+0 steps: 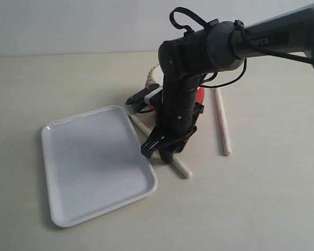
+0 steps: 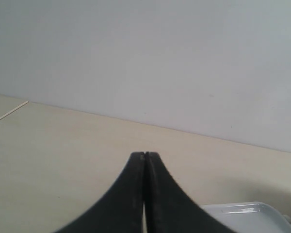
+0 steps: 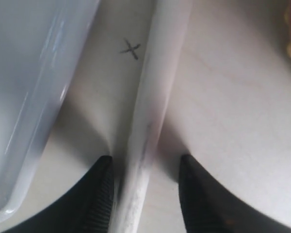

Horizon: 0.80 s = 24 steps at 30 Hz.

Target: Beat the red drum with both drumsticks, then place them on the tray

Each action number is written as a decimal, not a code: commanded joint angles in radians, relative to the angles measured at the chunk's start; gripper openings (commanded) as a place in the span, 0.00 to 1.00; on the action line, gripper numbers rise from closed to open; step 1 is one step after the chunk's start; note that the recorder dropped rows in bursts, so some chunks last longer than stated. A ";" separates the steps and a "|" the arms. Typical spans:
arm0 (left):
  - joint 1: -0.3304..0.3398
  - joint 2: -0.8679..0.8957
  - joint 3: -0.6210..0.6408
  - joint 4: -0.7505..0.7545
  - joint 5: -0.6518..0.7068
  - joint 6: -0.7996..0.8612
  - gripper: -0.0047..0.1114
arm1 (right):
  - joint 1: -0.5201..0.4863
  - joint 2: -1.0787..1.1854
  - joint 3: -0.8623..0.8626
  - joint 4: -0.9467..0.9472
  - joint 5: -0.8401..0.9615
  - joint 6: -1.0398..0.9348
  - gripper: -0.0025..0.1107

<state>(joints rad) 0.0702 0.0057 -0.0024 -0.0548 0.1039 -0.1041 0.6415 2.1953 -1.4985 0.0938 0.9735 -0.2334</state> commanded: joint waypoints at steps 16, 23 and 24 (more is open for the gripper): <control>-0.005 -0.006 0.002 -0.010 -0.015 -0.006 0.04 | 0.003 0.002 -0.005 -0.001 0.020 0.070 0.02; -0.005 -0.006 0.002 -0.010 -0.015 -0.006 0.04 | 0.003 -0.037 -0.005 -0.011 0.060 0.117 0.02; -0.005 -0.006 0.002 -0.010 -0.015 -0.006 0.04 | 0.003 -0.051 -0.005 -0.015 0.060 0.132 0.02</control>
<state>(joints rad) 0.0702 0.0057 -0.0024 -0.0548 0.1039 -0.1041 0.6415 2.1817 -1.4985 0.0897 1.0236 -0.1293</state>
